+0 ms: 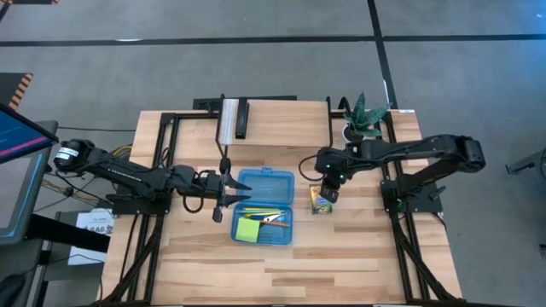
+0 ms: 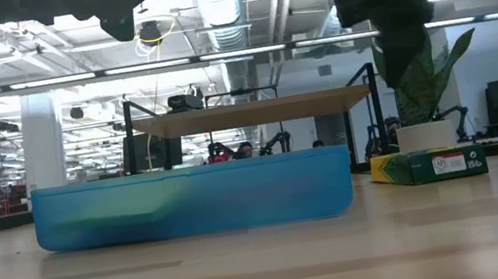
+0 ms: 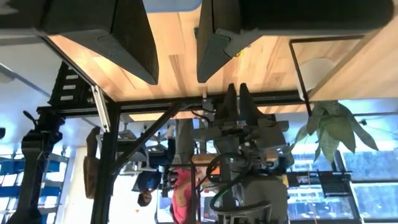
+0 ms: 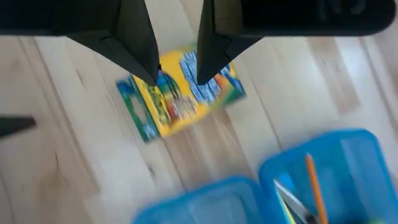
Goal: Pack school essentials
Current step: Put the yellow crayon box into the blue supply box
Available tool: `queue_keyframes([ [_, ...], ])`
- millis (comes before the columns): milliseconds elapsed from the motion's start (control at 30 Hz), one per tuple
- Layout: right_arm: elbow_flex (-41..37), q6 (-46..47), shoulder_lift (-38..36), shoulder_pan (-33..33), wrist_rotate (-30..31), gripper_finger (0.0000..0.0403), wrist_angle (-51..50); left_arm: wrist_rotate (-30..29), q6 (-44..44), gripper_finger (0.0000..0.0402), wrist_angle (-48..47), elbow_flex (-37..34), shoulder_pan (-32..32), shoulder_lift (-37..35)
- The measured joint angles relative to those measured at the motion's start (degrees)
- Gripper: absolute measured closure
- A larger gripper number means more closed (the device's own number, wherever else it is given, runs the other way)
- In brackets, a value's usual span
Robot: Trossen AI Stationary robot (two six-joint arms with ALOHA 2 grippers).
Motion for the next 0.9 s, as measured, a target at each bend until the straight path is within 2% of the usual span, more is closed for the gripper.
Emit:
queue_keyframes([
  [333,0.09,6.99,4.38,-0.33,5.87,0.0164,-0.16,-0.07,-0.92,0.0303,-0.82,0.03,0.0,0.0],
  [633,0.04,13.21,13.39,-0.33,6.02,0.0069,-2.2,-0.07,-1.26,0.0303,-1.46,0.04,0.0,0.0],
  [900,0.04,15.39,16.09,0.2,5.58,0.0008,-4.45,-0.07,-1.28,0.0303,-2.98,0.04,0.0,0.02],
])
